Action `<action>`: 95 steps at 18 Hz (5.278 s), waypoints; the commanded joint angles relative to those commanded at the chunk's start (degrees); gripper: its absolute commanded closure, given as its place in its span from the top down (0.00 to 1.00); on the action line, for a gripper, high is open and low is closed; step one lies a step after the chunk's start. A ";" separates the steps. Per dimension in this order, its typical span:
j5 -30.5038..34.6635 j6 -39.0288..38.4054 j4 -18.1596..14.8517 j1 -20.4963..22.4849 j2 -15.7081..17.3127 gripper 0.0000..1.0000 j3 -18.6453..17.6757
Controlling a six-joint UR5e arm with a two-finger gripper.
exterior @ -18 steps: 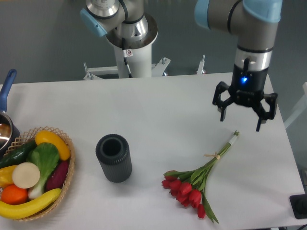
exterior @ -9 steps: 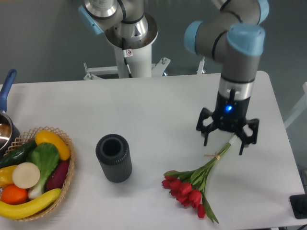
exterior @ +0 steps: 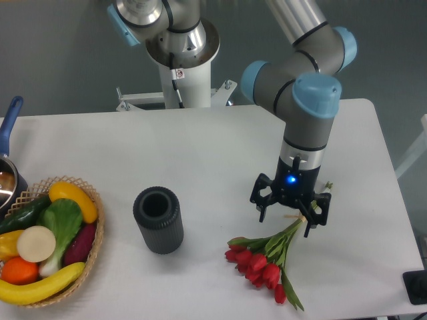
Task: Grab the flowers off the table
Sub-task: 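Lower the open gripper down around the tulip stems near the string, then close the gripper on the tulip stems, then lift the gripped tulip bunch up off the table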
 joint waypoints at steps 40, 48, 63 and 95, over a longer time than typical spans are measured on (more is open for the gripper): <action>9.86 12.23 0.26 -2.90 -11.43 0.74 2.11; 9.42 8.72 0.26 -2.90 -10.73 0.38 3.07; 6.79 1.78 0.26 -2.99 -6.69 0.23 6.15; -36.90 -19.33 0.61 8.96 7.64 0.23 10.73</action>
